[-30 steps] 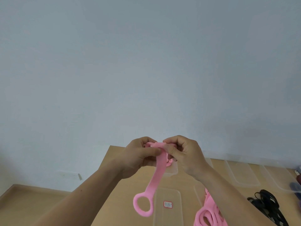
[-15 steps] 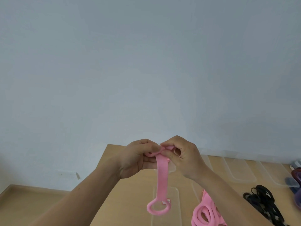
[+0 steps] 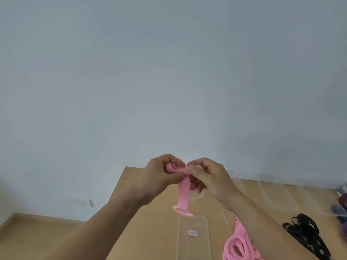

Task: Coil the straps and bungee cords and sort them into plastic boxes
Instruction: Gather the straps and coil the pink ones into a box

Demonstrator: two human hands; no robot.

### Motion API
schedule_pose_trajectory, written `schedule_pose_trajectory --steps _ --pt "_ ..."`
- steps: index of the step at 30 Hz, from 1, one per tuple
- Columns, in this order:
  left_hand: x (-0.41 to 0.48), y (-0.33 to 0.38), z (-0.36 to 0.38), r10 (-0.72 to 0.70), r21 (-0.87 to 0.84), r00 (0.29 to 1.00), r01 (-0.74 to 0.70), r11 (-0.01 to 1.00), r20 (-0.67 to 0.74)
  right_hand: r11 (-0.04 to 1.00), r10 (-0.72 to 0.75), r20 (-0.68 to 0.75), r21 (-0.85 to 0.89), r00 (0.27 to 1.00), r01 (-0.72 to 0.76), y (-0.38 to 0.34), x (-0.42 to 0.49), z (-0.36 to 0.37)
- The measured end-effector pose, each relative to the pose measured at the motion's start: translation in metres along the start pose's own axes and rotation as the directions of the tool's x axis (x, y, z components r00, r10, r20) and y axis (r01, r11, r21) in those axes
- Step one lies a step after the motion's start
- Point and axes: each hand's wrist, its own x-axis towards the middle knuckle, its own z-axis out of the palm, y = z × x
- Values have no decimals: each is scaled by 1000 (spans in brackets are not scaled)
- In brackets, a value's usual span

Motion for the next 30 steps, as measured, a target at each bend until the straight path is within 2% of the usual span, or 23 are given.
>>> schedule_pose_trajectory --steps 3,6,11,15,18,22,25,28,30 --pt "-1 -3 -1 -14 25 1000 15 1000 -20 999 -20 -40 -39 999 18 1 1 0" --pt "-1 -3 -3 -104 -46 994 105 993 25 997 -62 -64 -44 996 59 3 1 1" --pt "-2 -2 -8 -170 54 981 166 985 92 985 -138 -68 -112 988 130 6 -2 4" --pt "-1 0 -9 -205 -27 963 213 977 177 952 -235 -54 -214 971 218 10 -6 5" --pt "-3 3 -7 -168 -93 950 199 976 262 926 -283 -51 -277 958 258 10 -8 7" --pt "-5 0 -3 -149 -133 977 170 976 154 939 -261 -54 -247 964 240 12 -11 6" --pt "-5 0 -1 -95 -158 991 110 981 97 983 -148 -37 -115 988 142 11 -12 2" --pt "-4 -1 2 -15 -51 1000 16 999 24 996 -72 -4 -52 997 72 9 -14 0" --pt "-4 -4 4 26 13 999 -26 1000 25 998 -57 -22 -32 998 57 8 -14 1"
